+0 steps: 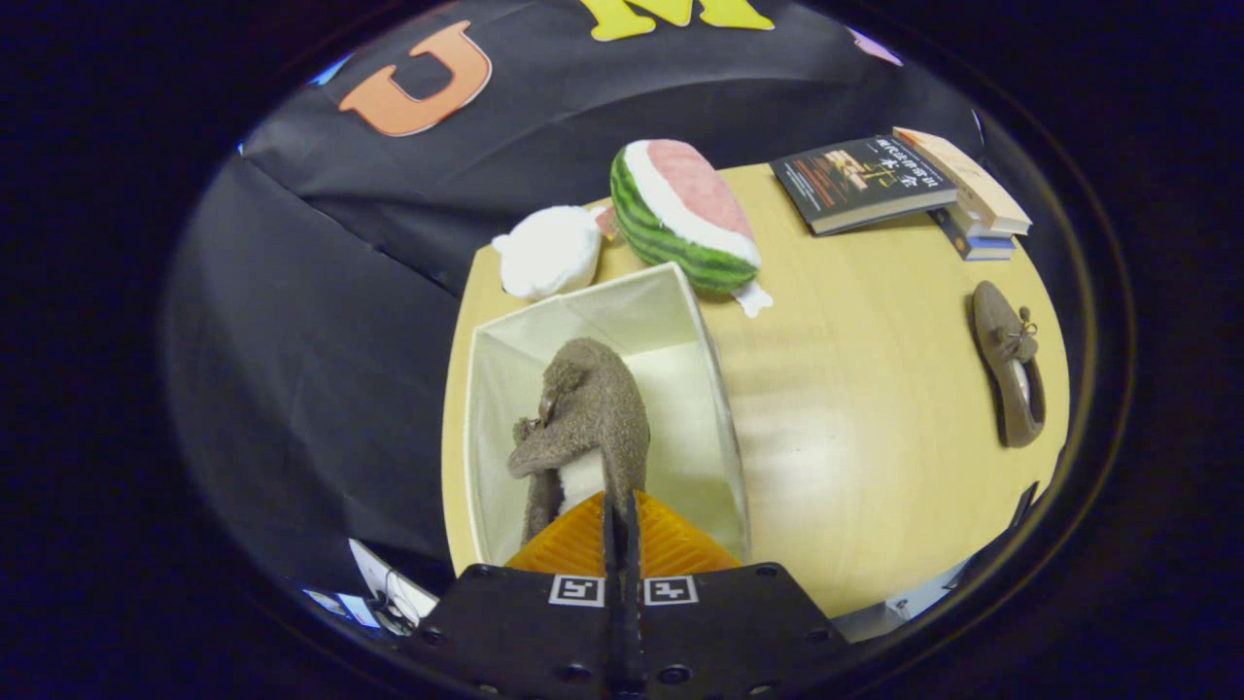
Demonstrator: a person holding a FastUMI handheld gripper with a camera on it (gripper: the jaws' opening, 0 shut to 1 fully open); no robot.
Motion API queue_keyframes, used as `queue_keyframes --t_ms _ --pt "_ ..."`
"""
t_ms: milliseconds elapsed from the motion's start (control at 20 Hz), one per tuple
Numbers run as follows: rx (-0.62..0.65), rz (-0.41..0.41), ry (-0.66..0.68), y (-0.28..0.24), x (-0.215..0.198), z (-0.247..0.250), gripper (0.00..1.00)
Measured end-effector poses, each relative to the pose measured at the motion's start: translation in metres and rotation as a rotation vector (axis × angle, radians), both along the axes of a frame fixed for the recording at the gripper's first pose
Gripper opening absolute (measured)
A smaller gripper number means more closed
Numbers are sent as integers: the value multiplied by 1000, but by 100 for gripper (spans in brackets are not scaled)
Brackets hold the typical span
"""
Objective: Open the storage box then place both shoes into the box .Put the left shoe in first, then the right shoe, with the right side of both shoes facing outward in a uniform manner.
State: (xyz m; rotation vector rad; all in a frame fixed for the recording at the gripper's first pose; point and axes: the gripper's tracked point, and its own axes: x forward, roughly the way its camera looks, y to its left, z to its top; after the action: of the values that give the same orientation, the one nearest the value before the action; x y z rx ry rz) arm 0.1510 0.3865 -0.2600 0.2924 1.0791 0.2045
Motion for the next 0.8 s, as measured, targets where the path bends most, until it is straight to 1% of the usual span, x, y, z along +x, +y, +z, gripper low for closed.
queue_keyframes --t_ms 200,350,400,450,500,600,650,800 --pt "2 -39 28 32 18 -31 0" --pt "-28 -51 21 42 27 -44 0" --pt "-31 -45 24 45 27 -49 0" --pt "-7 -36 20 52 28 -52 5" --pt "14 -9 31 59 29 -56 10" --pt "45 45 75 67 18 -62 7" --pt "52 61 63 67 16 -59 15" --pt "16 118 -42 54 15 -30 40"
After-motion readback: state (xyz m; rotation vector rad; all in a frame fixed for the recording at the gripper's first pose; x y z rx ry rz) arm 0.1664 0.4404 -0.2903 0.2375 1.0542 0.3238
